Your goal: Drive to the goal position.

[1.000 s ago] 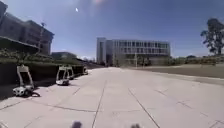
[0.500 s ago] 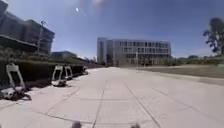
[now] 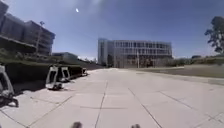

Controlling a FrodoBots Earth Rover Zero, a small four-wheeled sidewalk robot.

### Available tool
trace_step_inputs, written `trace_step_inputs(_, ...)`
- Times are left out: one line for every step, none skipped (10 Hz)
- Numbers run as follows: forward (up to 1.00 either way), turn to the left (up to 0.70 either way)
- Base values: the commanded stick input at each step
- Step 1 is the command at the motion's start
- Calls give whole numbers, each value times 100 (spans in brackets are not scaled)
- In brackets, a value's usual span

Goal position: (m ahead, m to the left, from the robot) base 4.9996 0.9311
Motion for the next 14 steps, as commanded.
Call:
trace_step_inputs(70,0)
trace_step_inputs(70,0)
trace_step_inputs(70,0)
trace_step_inputs(70,0)
trace_step_inputs(70,0)
trace_step_inputs(70,0)
trace_step_inputs(70,0)
trace_step_inputs(70,0)
trace_step_inputs(70,0)
trace_step_inputs(70,0)
trace_step_inputs(70,0)
trace_step_inputs(70,0)
trace_step_inputs(70,0)
trace_step_inputs(70,0)
